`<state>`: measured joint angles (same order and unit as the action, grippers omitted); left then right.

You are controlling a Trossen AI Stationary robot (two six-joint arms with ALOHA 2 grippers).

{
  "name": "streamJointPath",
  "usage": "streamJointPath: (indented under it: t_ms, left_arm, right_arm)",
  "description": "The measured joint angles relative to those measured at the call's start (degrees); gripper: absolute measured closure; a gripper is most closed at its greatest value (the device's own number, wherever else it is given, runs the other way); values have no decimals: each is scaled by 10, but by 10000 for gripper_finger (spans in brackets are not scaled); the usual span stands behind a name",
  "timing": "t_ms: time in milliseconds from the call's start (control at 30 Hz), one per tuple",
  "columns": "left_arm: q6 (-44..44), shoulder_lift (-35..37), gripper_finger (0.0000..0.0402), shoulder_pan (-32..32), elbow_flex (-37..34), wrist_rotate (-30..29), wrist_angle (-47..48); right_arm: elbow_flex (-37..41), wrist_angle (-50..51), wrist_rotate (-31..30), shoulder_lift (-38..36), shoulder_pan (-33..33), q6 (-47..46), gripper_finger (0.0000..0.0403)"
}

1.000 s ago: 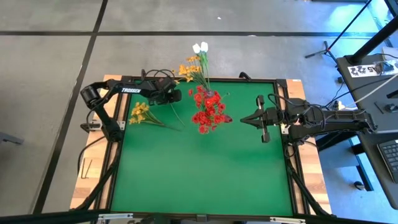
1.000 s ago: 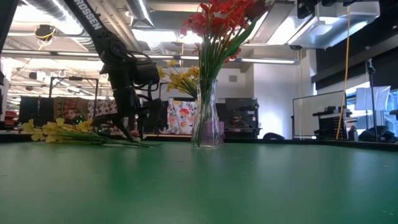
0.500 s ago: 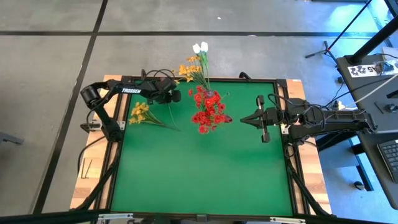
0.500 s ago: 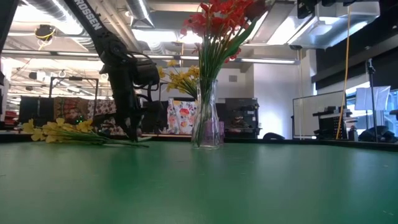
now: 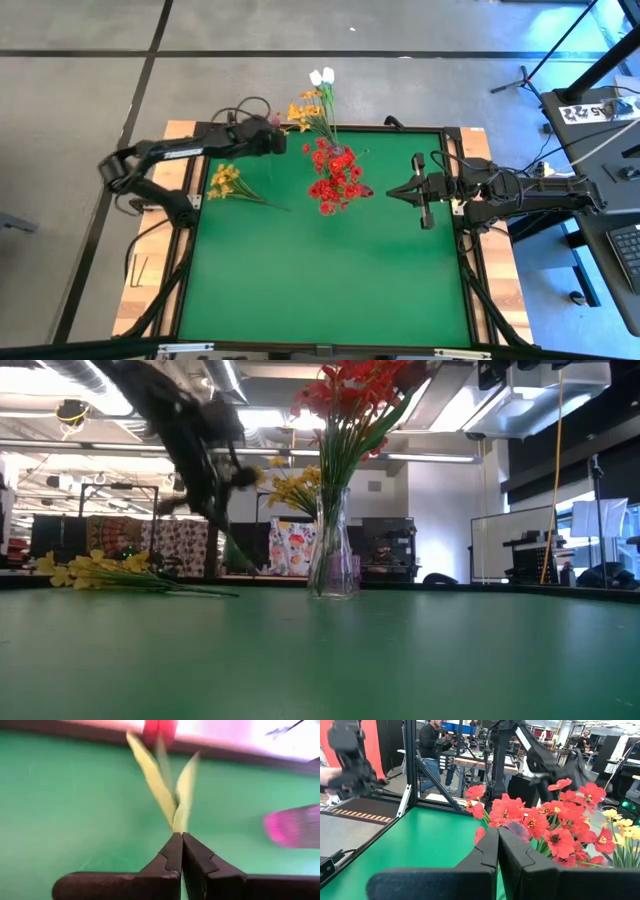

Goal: Sort flowers into vase by color
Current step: Put the red tulip into the transparent vase

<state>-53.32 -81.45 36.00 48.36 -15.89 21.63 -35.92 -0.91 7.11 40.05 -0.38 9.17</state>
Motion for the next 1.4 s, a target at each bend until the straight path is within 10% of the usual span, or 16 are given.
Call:
streamJointPath:
  t_ms: [633,1400]
  left_arm:
    - [65,239,401,-100,2,-41,6]
    - [47,-50,296,-99,3,46,166]
  right_arm:
    - [0,-12,-11,0,0,-4,393]
    - [0,-10,-11,0,0,-12,393]
